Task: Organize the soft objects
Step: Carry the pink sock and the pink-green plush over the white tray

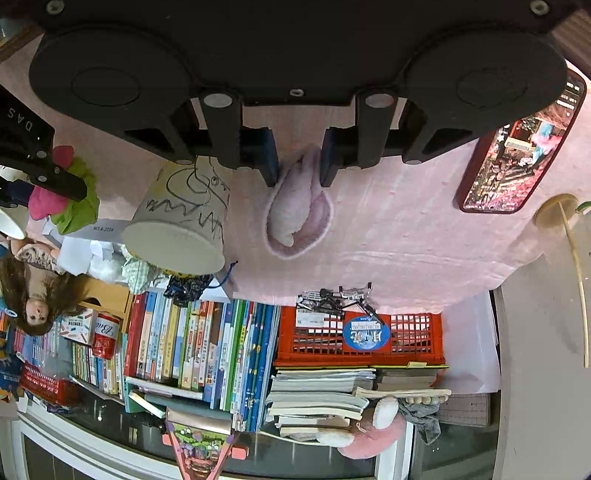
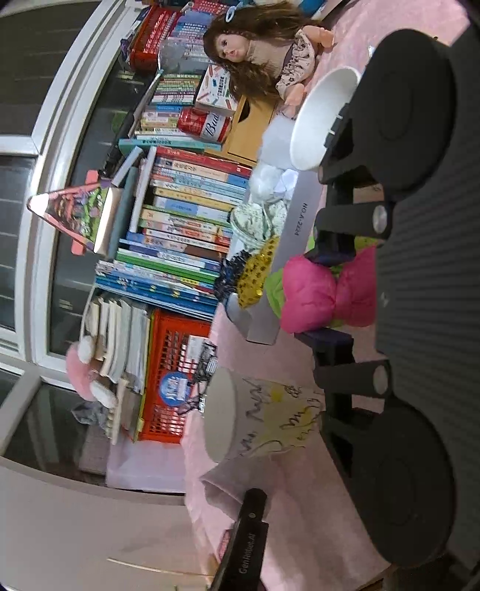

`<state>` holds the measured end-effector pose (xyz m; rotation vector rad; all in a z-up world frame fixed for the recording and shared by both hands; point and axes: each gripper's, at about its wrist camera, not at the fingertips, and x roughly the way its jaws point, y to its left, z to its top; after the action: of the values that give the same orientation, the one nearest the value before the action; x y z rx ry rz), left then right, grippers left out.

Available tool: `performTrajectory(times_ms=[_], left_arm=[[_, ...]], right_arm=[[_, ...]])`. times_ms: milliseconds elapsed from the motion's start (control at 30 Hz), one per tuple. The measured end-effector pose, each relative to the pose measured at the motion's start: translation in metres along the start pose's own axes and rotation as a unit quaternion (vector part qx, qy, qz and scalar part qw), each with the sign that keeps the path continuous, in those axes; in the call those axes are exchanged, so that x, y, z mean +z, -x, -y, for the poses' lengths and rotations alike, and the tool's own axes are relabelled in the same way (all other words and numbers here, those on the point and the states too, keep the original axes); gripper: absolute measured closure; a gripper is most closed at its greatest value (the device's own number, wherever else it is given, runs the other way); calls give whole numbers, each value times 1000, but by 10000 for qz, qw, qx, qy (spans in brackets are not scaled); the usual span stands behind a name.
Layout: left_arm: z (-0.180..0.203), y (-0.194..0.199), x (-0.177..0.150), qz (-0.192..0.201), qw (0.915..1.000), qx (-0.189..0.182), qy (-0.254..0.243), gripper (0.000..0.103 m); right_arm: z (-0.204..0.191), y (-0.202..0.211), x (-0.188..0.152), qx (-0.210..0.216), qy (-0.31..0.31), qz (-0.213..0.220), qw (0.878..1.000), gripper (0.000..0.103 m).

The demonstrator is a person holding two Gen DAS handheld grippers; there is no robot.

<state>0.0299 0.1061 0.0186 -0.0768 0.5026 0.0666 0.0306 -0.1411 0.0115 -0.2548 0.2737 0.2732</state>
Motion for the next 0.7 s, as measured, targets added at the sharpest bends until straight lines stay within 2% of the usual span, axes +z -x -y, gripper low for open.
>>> performTrajectory(times_ms=[467,567,700], left_arm=[[4,8,22,258,9997,-8,-7,84],[5,5,36,259,9996,-120,14,84],[14,7,57,486,9986,-154,-124,84]], right_arm=[[6,1,14,131,-216,153,9996,65],[7,-1,24,179,-175,203,9995,65],[16,-1,40,303,-379,260,9985,65]])
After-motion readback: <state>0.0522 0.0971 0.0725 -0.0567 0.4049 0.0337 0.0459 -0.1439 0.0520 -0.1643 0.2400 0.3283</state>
